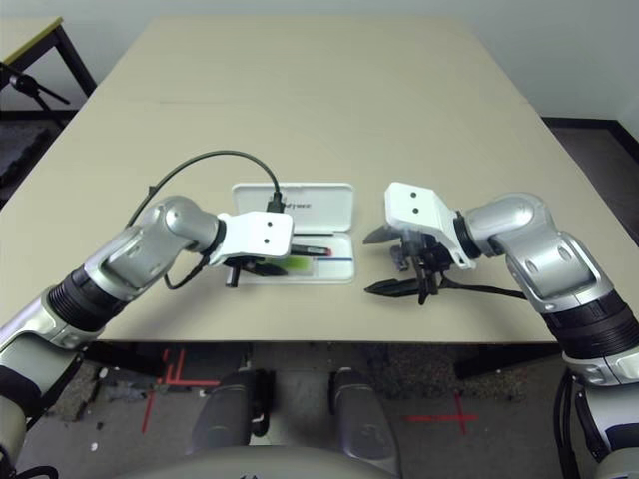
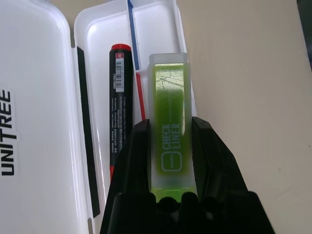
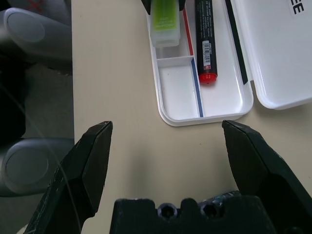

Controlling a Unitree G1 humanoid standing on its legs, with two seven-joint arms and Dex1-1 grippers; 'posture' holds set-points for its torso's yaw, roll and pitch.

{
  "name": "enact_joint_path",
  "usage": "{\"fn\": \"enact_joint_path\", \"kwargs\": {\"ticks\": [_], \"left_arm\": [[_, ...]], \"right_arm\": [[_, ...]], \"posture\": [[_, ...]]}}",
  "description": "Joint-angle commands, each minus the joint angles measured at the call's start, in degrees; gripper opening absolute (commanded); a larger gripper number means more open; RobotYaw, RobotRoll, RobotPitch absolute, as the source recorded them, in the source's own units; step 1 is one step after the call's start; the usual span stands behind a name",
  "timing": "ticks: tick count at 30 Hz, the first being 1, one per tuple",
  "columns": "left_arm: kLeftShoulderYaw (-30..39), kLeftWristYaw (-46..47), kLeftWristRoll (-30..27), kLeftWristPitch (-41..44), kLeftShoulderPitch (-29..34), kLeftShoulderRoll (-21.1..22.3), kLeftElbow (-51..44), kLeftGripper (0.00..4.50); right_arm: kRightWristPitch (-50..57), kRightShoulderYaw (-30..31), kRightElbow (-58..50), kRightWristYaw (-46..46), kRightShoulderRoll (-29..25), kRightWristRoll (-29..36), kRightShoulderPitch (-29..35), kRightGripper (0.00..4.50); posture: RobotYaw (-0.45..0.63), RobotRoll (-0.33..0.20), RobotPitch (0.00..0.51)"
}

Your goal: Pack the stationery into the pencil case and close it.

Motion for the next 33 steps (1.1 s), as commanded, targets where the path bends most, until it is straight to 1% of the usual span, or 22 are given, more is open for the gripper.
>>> {"fn": "enact_joint_path", "kwargs": {"ticks": [1,2,3,5,7,9,10,13,15,22,33], "left_arm": [[0.0,-0.5,0.8,1.1,0.4,-0.5,-0.3,1.42],[0.3,-0.6,0.5,1.5,0.4,-0.5,-0.8,1.82],[0.8,-0.8,0.2,1.8,0.5,-0.4,-1.4,2.09],[2.3,-1.7,-1.3,2.5,0.9,0.5,-3.6,2.87],[4.1,-2.5,-2.6,3.6,1.3,1.9,-6.3,3.61],[6.5,-3.0,-3.6,3.8,1.9,4.2,-8.9,4.35],[7.6,-3.3,-4.1,3.8,2.3,5.3,-10.0,4.43],[10.6,-3.8,-5.5,5.1,3.6,8.9,-13.0,4.43],[11.0,-3.6,-5.8,5.4,4.4,9.8,-14.1,4.43],[8.4,-1.3,-4.9,6.5,6.6,6.2,-13.8,4.43],[5.8,1.4,-1.5,3.7,6.5,2.5,-5.2,4.43]], "right_arm": [[0.1,0.1,-0.9,-0.1,-0.5,-0.1,0.6,4.5],[0.1,0.1,-0.8,-0.1,-0.5,-0.1,0.6,4.5],[0.0,0.1,-0.7,-0.1,-0.4,-0.2,0.5,4.5],[-0.1,0.2,-0.5,-0.1,-0.3,-0.2,0.4,4.5],[-0.1,0.3,-0.5,0.0,-0.3,-0.3,0.4,4.5],[-0.1,0.4,-0.3,0.0,-0.2,-0.3,0.3,4.5],[-0.2,0.4,-0.2,0.1,-0.2,-0.3,0.3,4.5],[-0.5,0.5,0.2,0.1,0.0,-0.4,0.3,4.5],[-0.7,0.7,0.4,0.1,0.2,-0.6,0.3,4.5],[-0.9,1.4,1.2,0.4,1.1,-1.2,-0.7,4.5],[-0.4,1.1,-0.2,0.3,0.1,-1.0,0.5,4.5]], "posture": [[-0.02,0.0,0.107],[-0.01,0.0,0.108],[-0.01,0.0,0.108],[-0.01,0.0,0.109],[-0.01,0.0,0.11],[0.0,0.0,0.111],[0.0,0.0,0.111],[0.01,0.0,0.113],[0.01,0.0,0.113],[0.01,0.0,0.118],[-0.01,0.0,0.127]]}}
